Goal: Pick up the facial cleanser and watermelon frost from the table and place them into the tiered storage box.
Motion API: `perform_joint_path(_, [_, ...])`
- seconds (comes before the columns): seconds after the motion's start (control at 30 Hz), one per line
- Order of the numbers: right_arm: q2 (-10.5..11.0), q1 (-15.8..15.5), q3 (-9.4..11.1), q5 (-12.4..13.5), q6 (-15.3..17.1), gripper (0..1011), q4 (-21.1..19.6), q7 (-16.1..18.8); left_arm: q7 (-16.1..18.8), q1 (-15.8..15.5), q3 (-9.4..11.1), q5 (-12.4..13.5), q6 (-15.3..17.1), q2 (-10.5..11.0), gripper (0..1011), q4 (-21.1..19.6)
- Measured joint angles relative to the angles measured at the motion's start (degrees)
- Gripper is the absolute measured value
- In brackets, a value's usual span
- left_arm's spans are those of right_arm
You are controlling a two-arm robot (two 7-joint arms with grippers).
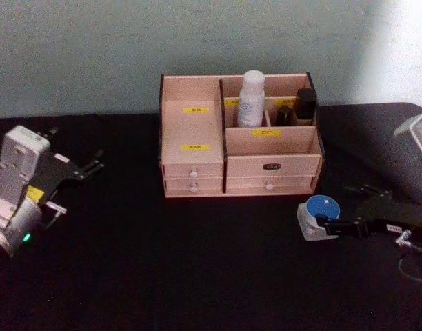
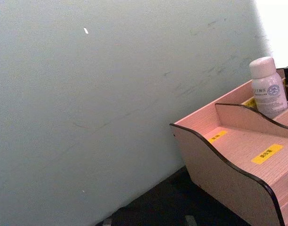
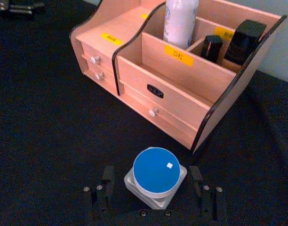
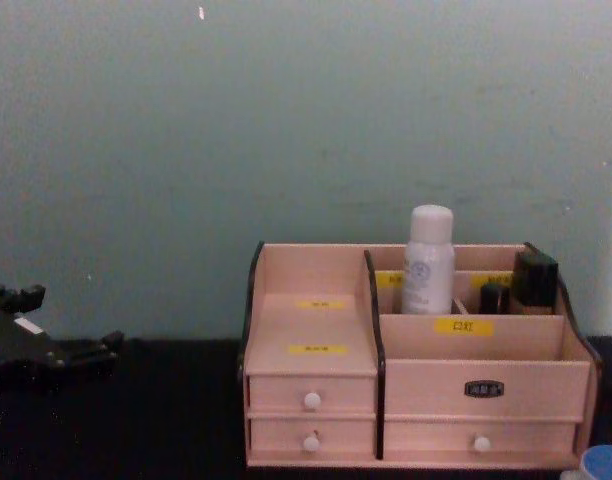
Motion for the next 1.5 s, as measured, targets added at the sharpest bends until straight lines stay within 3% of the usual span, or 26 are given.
perform_joint_path(0.83, [-2.31,3.78,-3.77,-2.15,0.22,1000,5.66,1.88,0.0,0.0,0.0,0.0,0.0,0.0,1001,0.0])
perform_joint_path(1.5, [-3.67,5.82,-4.94,-2.99,-0.4,1000,8.06,2.8,0.0,0.0,0.0,0.0,0.0,0.0,1001,0.0])
